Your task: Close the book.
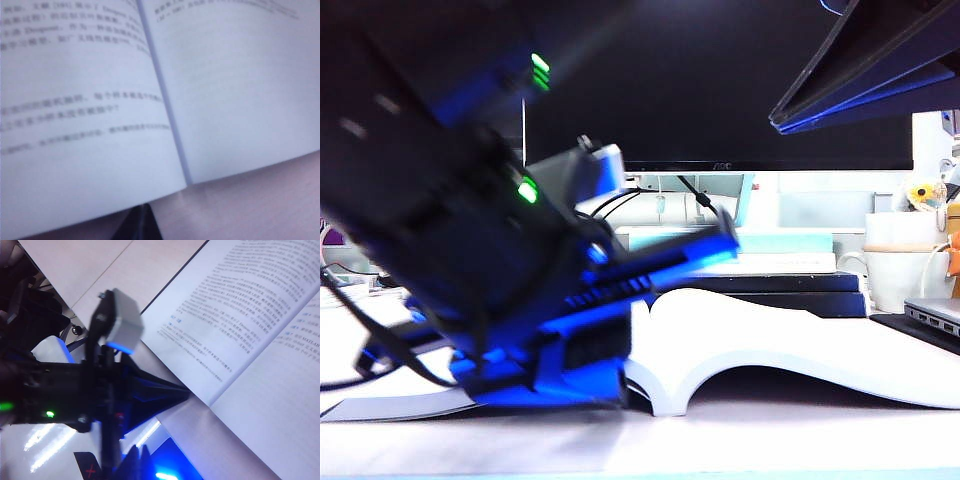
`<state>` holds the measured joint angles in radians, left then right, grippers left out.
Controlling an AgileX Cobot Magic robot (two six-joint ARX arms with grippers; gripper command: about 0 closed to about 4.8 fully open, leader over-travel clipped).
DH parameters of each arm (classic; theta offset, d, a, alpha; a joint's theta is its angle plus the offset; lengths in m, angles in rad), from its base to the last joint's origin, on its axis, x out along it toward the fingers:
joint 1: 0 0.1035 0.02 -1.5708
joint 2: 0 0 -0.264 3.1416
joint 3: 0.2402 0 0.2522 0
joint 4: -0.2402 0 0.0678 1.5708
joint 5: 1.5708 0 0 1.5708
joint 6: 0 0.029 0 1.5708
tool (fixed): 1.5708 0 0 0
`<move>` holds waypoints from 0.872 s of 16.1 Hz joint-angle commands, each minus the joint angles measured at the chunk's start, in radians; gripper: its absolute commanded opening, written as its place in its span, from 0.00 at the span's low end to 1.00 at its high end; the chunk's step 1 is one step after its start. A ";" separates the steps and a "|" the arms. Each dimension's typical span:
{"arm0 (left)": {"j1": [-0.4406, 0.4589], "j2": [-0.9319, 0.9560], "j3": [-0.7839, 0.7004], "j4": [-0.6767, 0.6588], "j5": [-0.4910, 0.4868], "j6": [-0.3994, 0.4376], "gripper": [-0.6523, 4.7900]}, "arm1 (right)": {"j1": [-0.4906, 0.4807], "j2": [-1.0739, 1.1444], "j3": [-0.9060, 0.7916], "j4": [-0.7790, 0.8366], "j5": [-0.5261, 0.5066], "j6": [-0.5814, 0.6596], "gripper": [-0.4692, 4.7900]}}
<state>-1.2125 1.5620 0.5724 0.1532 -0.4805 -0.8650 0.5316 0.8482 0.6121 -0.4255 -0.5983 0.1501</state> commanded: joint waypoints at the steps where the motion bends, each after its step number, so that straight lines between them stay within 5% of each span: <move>1: -0.003 0.039 0.014 -0.003 -0.029 -0.011 0.11 | 0.000 -0.006 0.005 0.010 -0.008 0.004 0.09; 7: 0.037 0.035 0.015 -0.006 -0.156 0.025 0.11 | 0.000 -0.006 0.005 0.022 -0.007 0.003 0.09; 12: 0.121 -0.043 0.098 0.097 -0.212 0.378 0.11 | -0.001 -0.006 0.006 0.058 -0.006 0.004 0.09; 14: 0.129 -0.043 0.130 0.288 -0.119 0.631 0.11 | -0.002 -0.006 0.006 0.081 -0.007 0.008 0.09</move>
<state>-1.1034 1.5181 0.6834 0.2958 -0.6220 -0.3653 0.5304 0.8444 0.6125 -0.3702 -0.5987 0.1532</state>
